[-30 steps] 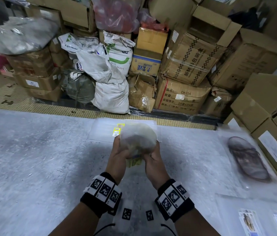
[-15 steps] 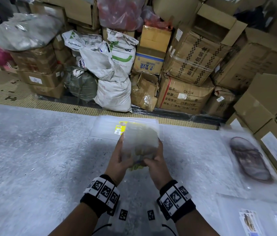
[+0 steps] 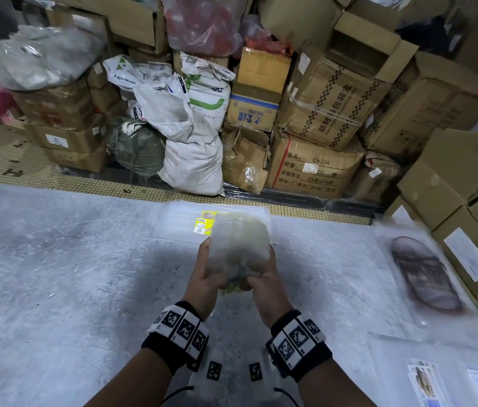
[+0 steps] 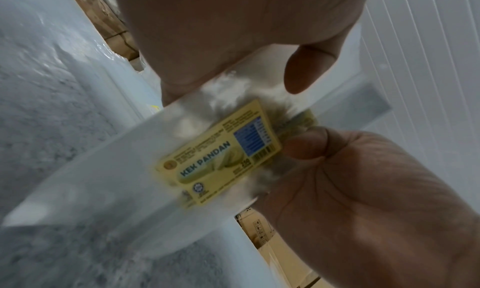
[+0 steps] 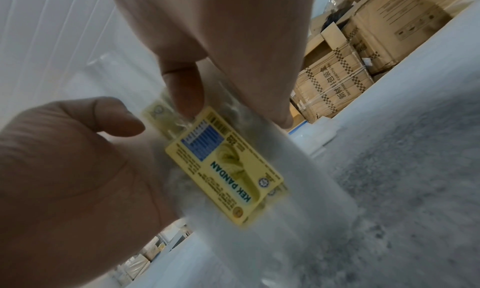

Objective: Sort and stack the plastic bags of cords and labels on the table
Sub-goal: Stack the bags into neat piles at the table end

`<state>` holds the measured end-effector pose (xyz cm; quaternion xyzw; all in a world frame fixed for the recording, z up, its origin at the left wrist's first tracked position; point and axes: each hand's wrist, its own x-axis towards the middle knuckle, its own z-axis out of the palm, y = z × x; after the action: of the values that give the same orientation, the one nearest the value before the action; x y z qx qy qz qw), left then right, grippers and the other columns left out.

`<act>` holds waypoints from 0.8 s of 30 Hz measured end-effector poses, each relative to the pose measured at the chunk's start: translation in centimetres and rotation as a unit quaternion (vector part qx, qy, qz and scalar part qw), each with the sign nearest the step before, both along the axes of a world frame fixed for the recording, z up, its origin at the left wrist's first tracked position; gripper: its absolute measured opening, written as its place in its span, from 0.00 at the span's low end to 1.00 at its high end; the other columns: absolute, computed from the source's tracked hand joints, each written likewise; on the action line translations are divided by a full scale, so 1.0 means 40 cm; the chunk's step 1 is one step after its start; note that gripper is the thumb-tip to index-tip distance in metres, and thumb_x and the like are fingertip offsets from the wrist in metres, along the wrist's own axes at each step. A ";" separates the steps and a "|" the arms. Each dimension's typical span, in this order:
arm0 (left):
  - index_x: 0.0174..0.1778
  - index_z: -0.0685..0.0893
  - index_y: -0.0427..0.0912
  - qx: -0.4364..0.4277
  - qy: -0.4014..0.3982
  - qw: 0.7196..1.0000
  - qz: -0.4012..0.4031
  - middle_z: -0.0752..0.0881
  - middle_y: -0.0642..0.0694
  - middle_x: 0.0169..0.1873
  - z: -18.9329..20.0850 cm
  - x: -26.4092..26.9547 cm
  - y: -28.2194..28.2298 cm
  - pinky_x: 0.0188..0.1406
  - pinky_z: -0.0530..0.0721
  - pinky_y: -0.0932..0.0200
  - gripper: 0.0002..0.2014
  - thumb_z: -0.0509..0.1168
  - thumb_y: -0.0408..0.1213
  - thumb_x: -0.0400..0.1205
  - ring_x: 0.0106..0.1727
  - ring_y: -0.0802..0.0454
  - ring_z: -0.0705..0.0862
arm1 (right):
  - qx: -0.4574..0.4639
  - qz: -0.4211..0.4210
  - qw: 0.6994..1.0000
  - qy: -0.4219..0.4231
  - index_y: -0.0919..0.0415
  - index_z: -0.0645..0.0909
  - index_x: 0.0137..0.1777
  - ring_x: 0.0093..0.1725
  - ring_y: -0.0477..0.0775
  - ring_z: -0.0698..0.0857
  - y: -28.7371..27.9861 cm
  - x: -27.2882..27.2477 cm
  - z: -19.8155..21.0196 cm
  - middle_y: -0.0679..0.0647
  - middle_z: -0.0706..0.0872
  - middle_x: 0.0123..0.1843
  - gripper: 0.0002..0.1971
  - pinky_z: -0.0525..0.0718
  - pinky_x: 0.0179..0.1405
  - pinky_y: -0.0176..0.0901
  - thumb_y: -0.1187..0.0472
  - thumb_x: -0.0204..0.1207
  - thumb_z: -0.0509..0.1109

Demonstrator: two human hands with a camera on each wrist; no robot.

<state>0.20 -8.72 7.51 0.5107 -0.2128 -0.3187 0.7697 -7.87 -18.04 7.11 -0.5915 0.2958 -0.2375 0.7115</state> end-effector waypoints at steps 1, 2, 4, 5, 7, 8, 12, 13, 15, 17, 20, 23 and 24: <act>0.60 0.73 0.43 0.001 0.003 1.000 0.003 0.90 0.53 0.35 0.004 -0.002 0.000 0.25 0.82 0.65 0.32 0.61 0.23 0.57 0.35 0.61 0.88 | 0.002 -0.001 1.000 -0.001 0.52 0.66 0.78 0.50 0.53 0.86 0.001 0.000 0.000 0.61 0.84 0.60 0.41 0.83 0.31 0.36 0.88 0.69 0.55; 0.60 0.73 0.42 0.004 0.005 1.000 0.008 0.90 0.52 0.34 0.005 -0.002 0.001 0.26 0.82 0.65 0.32 0.61 0.23 0.57 0.35 0.61 0.87 | 0.005 -0.004 1.000 -0.005 0.52 0.67 0.77 0.49 0.53 0.86 0.002 0.001 0.000 0.60 0.84 0.59 0.41 0.83 0.31 0.37 0.87 0.69 0.56; 0.59 0.74 0.41 0.009 0.006 1.000 0.015 0.89 0.51 0.33 0.005 0.001 0.001 0.27 0.82 0.65 0.32 0.61 0.23 0.56 0.34 0.62 0.87 | 0.007 -0.010 1.000 -0.016 0.53 0.69 0.75 0.49 0.53 0.87 0.001 0.001 -0.003 0.60 0.85 0.58 0.38 0.85 0.33 0.39 0.85 0.69 0.58; 0.60 0.74 0.38 0.013 0.007 1.000 0.016 0.89 0.52 0.33 0.006 0.002 0.000 0.27 0.82 0.65 0.33 0.61 0.23 0.55 0.34 0.62 0.87 | 0.006 -0.014 1.000 -0.021 0.53 0.71 0.73 0.48 0.52 0.88 0.001 0.002 -0.005 0.59 0.86 0.57 0.36 0.85 0.34 0.40 0.86 0.70 0.58; 0.63 0.73 0.30 0.018 0.006 1.000 0.019 0.89 0.54 0.32 0.011 -0.002 -0.005 0.27 0.83 0.66 0.36 0.61 0.23 0.54 0.33 0.64 0.86 | -0.002 -0.023 1.000 -0.021 0.53 0.74 0.68 0.47 0.48 0.89 0.004 0.005 -0.006 0.53 0.89 0.52 0.32 0.86 0.36 0.41 0.87 0.73 0.55; 0.63 0.73 0.29 0.020 0.006 1.000 0.022 0.89 0.54 0.31 0.015 -0.005 -0.007 0.27 0.83 0.66 0.36 0.61 0.23 0.54 0.33 0.64 0.86 | -0.007 -0.024 0.999 -0.020 0.53 0.75 0.67 0.47 0.47 0.89 0.007 0.006 -0.006 0.51 0.89 0.52 0.32 0.87 0.38 0.42 0.87 0.74 0.54; 0.53 0.74 0.35 0.020 0.004 0.999 0.027 0.88 0.59 0.29 0.033 -0.017 -0.006 0.26 0.82 0.68 0.27 0.60 0.25 0.56 0.31 0.68 0.85 | -0.010 -0.021 0.999 -0.029 0.54 0.74 0.67 0.46 0.45 0.89 0.009 0.004 0.007 0.52 0.88 0.52 0.30 0.88 0.41 0.43 0.86 0.76 0.52; 0.52 0.74 0.37 0.019 0.000 1.000 0.025 0.87 0.61 0.28 0.038 -0.020 -0.004 0.26 0.81 0.68 0.25 0.60 0.24 0.57 0.31 0.68 0.85 | -0.011 -0.022 0.999 -0.032 0.54 0.74 0.66 0.46 0.46 0.89 0.008 0.003 0.010 0.52 0.88 0.52 0.30 0.89 0.42 0.44 0.86 0.76 0.52; 0.54 0.73 0.34 0.010 -0.002 1.000 0.017 0.87 0.61 0.28 0.039 -0.022 -0.001 0.26 0.81 0.69 0.23 0.62 0.19 0.62 0.31 0.68 0.85 | -0.012 -0.022 0.999 -0.041 0.54 0.75 0.66 0.48 0.48 0.89 0.008 -0.001 0.018 0.55 0.88 0.53 0.30 0.89 0.44 0.47 0.86 0.76 0.52; 0.58 0.72 0.32 0.003 -0.007 1.000 0.007 0.88 0.59 0.30 0.030 -0.017 0.001 0.27 0.81 0.69 0.25 0.61 0.14 0.65 0.32 0.67 0.86 | -0.003 -0.015 0.998 -0.055 0.53 0.74 0.66 0.49 0.51 0.89 0.006 -0.010 0.024 0.57 0.88 0.55 0.31 0.89 0.43 0.46 0.87 0.75 0.52; 0.66 0.71 0.32 0.012 -0.015 1.000 0.003 0.89 0.52 0.39 -0.012 0.000 0.004 0.34 0.84 0.63 0.37 0.65 0.26 0.56 0.41 0.61 0.88 | 0.008 -0.003 0.999 -0.046 0.51 0.71 0.67 0.52 0.55 0.87 0.007 -0.018 0.022 0.62 0.85 0.59 0.33 0.88 0.40 0.43 0.86 0.72 0.53; 0.72 0.70 0.26 0.037 -0.010 0.999 0.003 0.88 0.46 0.48 -0.040 0.013 0.011 0.42 0.86 0.59 0.48 0.69 0.37 0.52 0.49 0.56 0.88 | -0.013 -0.004 1.000 -0.027 0.49 0.69 0.69 0.57 0.59 0.85 0.014 -0.019 0.006 0.64 0.82 0.62 0.35 0.89 0.44 0.48 0.78 0.63 0.58; 0.72 0.69 0.23 0.041 -0.010 0.999 0.001 0.88 0.44 0.50 -0.043 0.014 0.014 0.43 0.86 0.59 0.48 0.69 0.38 0.52 0.50 0.55 0.88 | -0.013 -0.005 1.000 -0.023 0.49 0.69 0.69 0.57 0.59 0.84 0.013 -0.018 0.003 0.63 0.82 0.61 0.35 0.88 0.44 0.48 0.80 0.64 0.58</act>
<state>0.78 -8.17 5.77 0.5453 -0.2069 -0.3211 0.7461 -8.60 -17.51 7.23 -0.5936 0.2794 -0.2586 0.7090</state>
